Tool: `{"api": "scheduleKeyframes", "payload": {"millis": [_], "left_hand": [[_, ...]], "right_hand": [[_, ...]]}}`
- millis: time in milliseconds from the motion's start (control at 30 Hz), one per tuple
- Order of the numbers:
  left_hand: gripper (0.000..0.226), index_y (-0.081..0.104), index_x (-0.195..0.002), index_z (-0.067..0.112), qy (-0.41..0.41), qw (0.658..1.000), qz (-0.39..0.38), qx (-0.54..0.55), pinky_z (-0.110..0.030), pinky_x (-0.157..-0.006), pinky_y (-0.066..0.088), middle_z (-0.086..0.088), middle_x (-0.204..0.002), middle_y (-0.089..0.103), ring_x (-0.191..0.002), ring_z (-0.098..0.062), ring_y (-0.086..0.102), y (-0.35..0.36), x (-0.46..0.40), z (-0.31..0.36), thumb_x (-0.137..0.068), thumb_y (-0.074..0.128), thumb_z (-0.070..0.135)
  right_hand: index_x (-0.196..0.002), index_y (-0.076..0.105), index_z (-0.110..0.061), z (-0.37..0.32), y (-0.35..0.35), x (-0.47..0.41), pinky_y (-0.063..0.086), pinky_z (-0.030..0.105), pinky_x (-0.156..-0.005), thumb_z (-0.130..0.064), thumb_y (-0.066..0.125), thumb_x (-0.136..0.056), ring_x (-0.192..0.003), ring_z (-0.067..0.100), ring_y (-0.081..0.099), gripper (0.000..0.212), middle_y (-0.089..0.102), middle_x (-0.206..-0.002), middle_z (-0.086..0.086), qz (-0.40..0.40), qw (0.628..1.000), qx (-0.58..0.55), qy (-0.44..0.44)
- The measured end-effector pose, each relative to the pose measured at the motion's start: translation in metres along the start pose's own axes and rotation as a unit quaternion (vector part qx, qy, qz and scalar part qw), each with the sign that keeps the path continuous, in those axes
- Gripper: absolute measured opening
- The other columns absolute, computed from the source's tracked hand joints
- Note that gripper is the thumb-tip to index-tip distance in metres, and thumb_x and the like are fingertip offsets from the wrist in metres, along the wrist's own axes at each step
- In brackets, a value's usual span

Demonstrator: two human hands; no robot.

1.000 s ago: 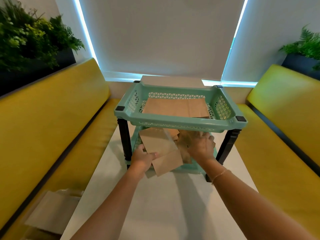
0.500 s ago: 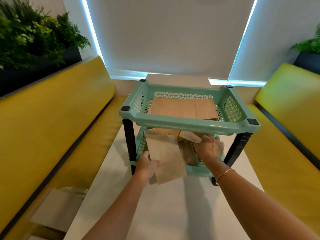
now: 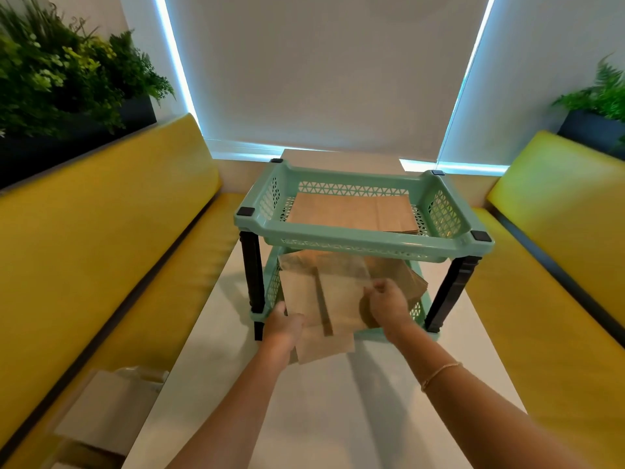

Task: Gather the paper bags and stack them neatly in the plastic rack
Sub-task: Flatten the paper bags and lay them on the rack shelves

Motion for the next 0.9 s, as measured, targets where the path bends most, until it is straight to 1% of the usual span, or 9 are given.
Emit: {"api": "scheduleKeyframes", "payload": {"millis": [67,133,267,400,467,567,667,800,900], "left_hand": [[0.019,0.055,-0.108,0.014,-0.014,1.000,-0.001,0.016,-0.042,-0.084,0.054,-0.011,-0.106,0.062,-0.095,-0.030,0.060,0.001,0.001,0.000,-0.090,0.051,0.012],[0.025,0.054,-0.115,0.014,-0.016,1.000,-0.006,0.016,-0.040,-0.086,0.053,-0.009,-0.110,0.062,-0.098,-0.028,0.060,0.003,0.002,0.000,-0.090,0.055,0.020],[0.046,0.051,-0.123,0.011,0.019,0.999,0.018,-0.046,-0.038,-0.088,0.051,-0.008,-0.116,0.062,-0.104,-0.026,0.059,0.004,0.002,0.000,-0.081,0.070,0.016],[0.042,0.051,-0.123,0.011,0.025,0.997,0.024,-0.062,-0.034,-0.086,0.050,-0.009,-0.117,0.061,-0.104,-0.026,0.058,0.002,0.001,0.002,-0.084,0.065,0.010],[0.040,0.051,-0.123,0.010,0.028,0.996,0.029,-0.077,-0.033,-0.084,0.049,-0.010,-0.117,0.060,-0.104,-0.027,0.056,0.002,0.002,0.002,-0.085,0.063,0.009],[0.041,0.051,-0.125,0.010,0.031,0.994,0.038,-0.094,-0.031,-0.082,0.047,-0.009,-0.119,0.059,-0.107,-0.026,0.055,0.002,0.000,0.000,-0.085,0.064,0.010],[0.046,0.048,-0.130,0.010,0.028,0.994,0.038,-0.103,-0.033,-0.089,0.046,-0.010,-0.124,0.057,-0.113,-0.027,0.054,0.003,-0.004,0.000,-0.086,0.064,0.011],[0.054,0.044,-0.136,0.008,0.019,0.993,0.030,-0.113,-0.034,-0.097,0.045,-0.010,-0.131,0.054,-0.118,-0.027,0.051,0.003,-0.008,-0.001,-0.087,0.063,0.011],[0.059,0.041,-0.139,0.008,0.013,0.993,0.026,-0.112,-0.037,-0.102,0.044,-0.011,-0.134,0.051,-0.122,-0.028,0.049,0.002,-0.010,-0.002,-0.085,0.064,0.013]], "right_hand": [[-0.113,0.054,-0.010,0.006,0.010,0.011,0.047,0.032,-0.086,-0.015,0.053,-0.092,-0.097,0.023,0.054,0.022,0.058,-0.110,0.009,-0.019,0.996,0.082,-0.025],[-0.116,0.054,-0.012,0.009,0.019,0.019,0.049,0.033,-0.089,-0.016,0.057,-0.089,-0.100,0.023,0.057,0.028,0.060,-0.112,0.009,-0.027,0.988,0.146,-0.049],[-0.121,0.050,-0.015,0.006,0.025,0.020,0.049,0.036,-0.091,-0.029,0.058,-0.089,-0.104,0.024,0.057,0.036,0.059,-0.115,0.008,-0.031,0.970,0.227,-0.083],[-0.131,0.037,-0.008,-0.002,0.002,-0.009,0.035,0.041,-0.101,-0.030,0.053,-0.090,-0.120,0.034,0.041,0.049,0.045,-0.129,0.018,0.093,0.918,0.371,-0.101],[-0.129,0.039,-0.007,-0.004,-0.011,-0.029,0.032,0.042,-0.101,-0.024,0.049,-0.089,-0.118,0.035,0.038,0.045,0.043,-0.127,0.018,0.149,0.906,0.387,-0.081],[-0.123,0.046,-0.010,-0.002,-0.018,-0.048,0.036,0.040,-0.094,-0.018,0.047,-0.090,-0.110,0.030,0.042,0.035,0.047,-0.119,0.013,0.167,0.895,0.409,-0.062],[-0.128,0.044,-0.014,0.001,-0.017,-0.051,0.038,0.039,-0.091,-0.015,0.051,-0.088,-0.107,0.028,0.043,0.040,0.049,-0.119,0.009,0.185,0.892,0.400,-0.099],[-0.133,0.041,-0.016,-0.001,-0.020,-0.048,0.038,0.039,-0.097,-0.013,0.056,-0.084,-0.118,0.027,0.040,0.052,0.046,-0.131,0.007,0.192,0.894,0.385,-0.124],[-0.132,0.046,-0.018,-0.008,-0.024,-0.040,0.036,0.039,-0.100,-0.016,0.056,-0.085,-0.119,0.028,0.040,0.048,0.047,-0.131,0.009,0.183,0.906,0.356,-0.138]]}}
Point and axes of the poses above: each hand's wrist, its own x-axis away from the middle knuckle, its own y-axis out of the palm, z = x × y, the point moved 1 cm from there along -x, towards the middle knuckle
